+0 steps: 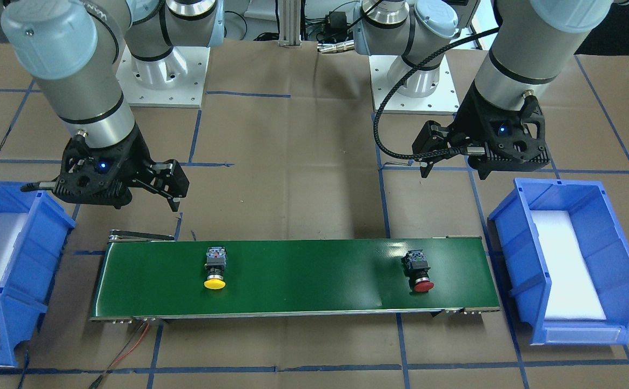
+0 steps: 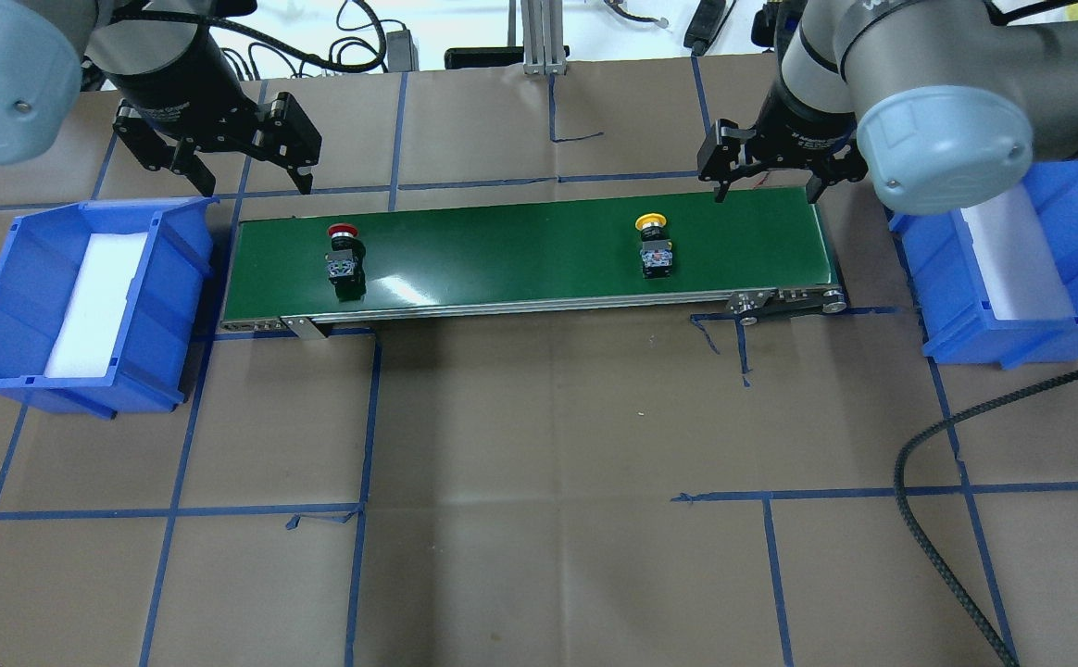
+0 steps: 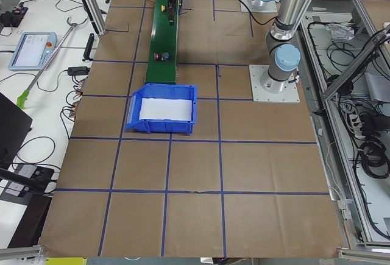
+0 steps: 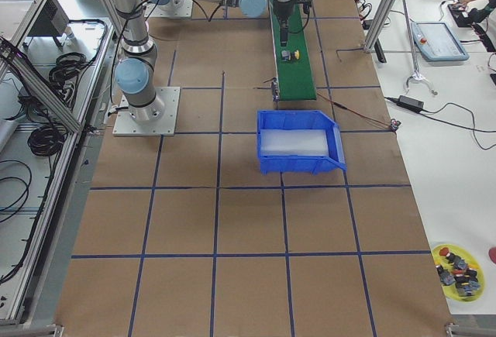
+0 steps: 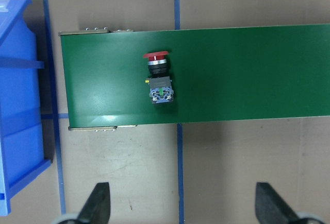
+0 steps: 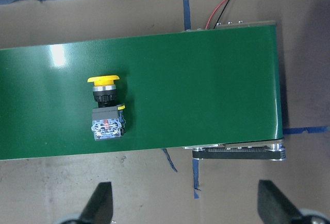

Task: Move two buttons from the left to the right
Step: 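Raise the left gripper while the right gripper reaches down to the yellow button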

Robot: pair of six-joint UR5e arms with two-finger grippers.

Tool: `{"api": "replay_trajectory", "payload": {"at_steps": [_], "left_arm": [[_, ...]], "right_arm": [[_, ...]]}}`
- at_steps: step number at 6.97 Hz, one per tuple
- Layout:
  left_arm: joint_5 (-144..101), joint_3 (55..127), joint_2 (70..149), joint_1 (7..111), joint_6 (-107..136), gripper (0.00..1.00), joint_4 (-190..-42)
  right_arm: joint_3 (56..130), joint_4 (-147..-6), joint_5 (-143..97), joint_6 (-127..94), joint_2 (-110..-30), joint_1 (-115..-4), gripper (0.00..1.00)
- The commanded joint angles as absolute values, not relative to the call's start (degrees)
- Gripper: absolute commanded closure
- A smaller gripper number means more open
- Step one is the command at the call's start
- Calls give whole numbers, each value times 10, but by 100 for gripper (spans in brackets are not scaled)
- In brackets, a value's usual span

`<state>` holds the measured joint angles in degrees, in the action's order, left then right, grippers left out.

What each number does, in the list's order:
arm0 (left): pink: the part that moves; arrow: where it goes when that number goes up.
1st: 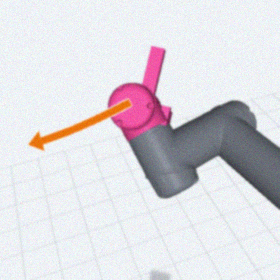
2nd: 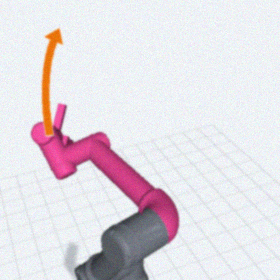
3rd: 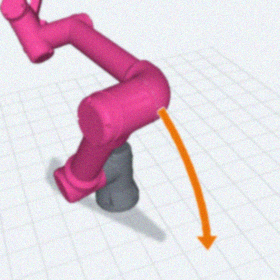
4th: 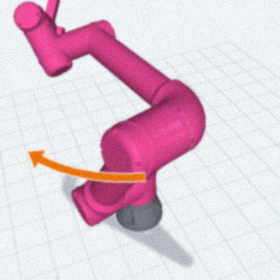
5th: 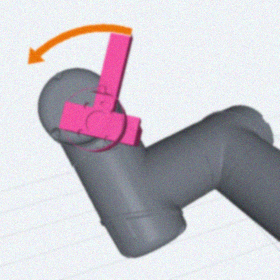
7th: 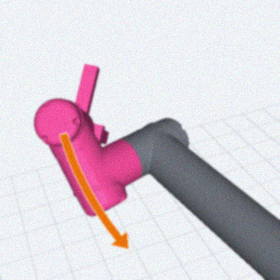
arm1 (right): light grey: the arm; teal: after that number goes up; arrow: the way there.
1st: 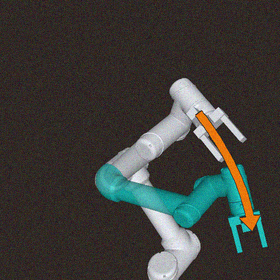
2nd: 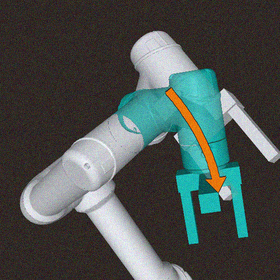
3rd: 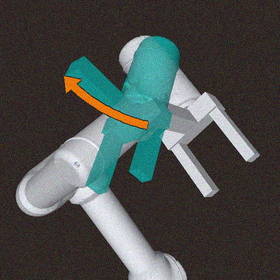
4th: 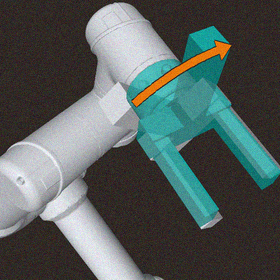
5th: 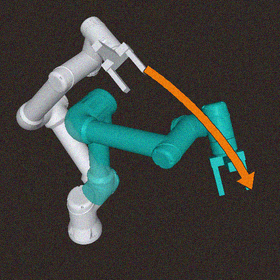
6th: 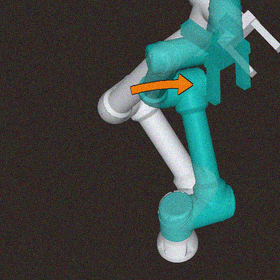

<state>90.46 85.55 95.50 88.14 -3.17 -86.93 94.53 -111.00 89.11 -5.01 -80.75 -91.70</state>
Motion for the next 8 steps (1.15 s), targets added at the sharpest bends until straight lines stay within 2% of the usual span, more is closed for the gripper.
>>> {"api": "replay_trajectory", "payload": {"at_steps": [1,3,8], "left_arm": [[907,859,947,882,-31,0,-871],[904,881,927,882,-25,0,-875],[903,900,915,882,-25,0,-868]], "right_arm": [[947,-1179,885,-56,-767,-918,0],[938,-1222,883,-59,-710,-918,0],[946,-1222,885,-85,-672,-919,0]]}}
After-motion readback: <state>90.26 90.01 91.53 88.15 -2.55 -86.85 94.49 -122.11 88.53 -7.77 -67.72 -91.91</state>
